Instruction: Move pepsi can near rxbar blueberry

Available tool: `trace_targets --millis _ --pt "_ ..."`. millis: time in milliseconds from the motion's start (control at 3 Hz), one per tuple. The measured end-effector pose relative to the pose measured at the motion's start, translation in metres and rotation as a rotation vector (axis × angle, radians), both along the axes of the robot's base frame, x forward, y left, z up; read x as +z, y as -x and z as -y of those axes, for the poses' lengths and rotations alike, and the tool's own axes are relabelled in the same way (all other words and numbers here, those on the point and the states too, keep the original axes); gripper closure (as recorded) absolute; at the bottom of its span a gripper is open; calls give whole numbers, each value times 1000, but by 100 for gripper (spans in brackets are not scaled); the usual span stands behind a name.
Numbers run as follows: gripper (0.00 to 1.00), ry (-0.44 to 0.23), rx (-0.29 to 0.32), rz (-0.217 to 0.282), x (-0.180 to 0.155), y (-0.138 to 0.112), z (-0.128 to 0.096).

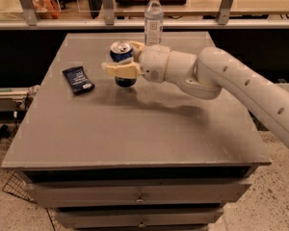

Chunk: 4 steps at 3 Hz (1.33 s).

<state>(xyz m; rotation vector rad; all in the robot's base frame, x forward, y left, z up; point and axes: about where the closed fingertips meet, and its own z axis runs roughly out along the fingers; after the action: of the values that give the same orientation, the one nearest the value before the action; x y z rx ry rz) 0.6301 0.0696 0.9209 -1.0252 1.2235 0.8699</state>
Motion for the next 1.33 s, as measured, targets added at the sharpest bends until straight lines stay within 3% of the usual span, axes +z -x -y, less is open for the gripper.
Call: trace_targets --millis 333,667,1333 --pt "100 -23 12 -20 -12 -7 -23" --pt "84 -26 14 -48 -23 -10 -37" --pt "37 -35 23 -58 -23 -9 -45"
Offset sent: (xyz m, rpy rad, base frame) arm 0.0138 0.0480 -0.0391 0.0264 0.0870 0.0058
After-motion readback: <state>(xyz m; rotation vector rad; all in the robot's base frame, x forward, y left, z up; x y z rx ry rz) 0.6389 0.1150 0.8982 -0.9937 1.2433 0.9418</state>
